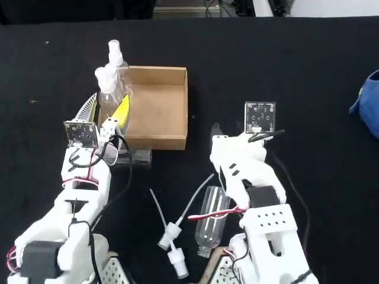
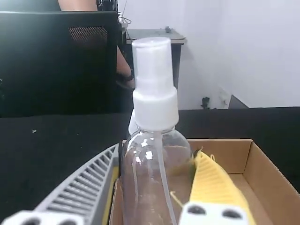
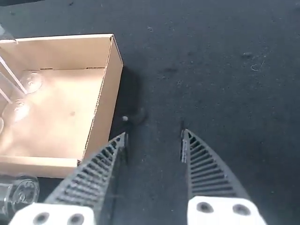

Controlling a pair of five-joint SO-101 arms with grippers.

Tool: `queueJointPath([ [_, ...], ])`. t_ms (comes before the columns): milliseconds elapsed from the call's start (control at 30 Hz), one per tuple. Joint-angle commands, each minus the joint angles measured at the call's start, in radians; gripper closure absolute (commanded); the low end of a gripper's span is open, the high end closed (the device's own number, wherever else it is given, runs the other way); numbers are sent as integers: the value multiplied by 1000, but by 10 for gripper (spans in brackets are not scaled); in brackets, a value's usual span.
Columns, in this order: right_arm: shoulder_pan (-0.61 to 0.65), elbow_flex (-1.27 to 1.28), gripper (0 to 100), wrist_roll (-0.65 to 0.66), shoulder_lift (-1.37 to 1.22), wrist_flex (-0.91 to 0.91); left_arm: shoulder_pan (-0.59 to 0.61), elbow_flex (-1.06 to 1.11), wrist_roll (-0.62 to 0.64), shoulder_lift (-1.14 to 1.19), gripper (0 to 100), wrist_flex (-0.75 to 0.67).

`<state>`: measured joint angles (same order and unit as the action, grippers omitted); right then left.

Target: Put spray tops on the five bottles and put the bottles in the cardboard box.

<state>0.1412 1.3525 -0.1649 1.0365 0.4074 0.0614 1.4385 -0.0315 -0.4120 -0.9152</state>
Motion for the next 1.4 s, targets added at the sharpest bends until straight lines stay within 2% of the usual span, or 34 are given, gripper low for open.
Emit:
queueJointPath([
  [0, -23, -4, 836, -6, 16, -32, 8, -50, -11, 11, 970, -32],
  [600, -23, -2, 836, -6, 15, -32, 10, 15, -12, 15, 970, -31],
  [800, -23, -2, 836, -6, 15, -32, 77, 27, -3, 15, 970, -29],
  [1367, -21, 8, 836, -6, 19, -34, 74, 56, -3, 17, 970, -25],
])
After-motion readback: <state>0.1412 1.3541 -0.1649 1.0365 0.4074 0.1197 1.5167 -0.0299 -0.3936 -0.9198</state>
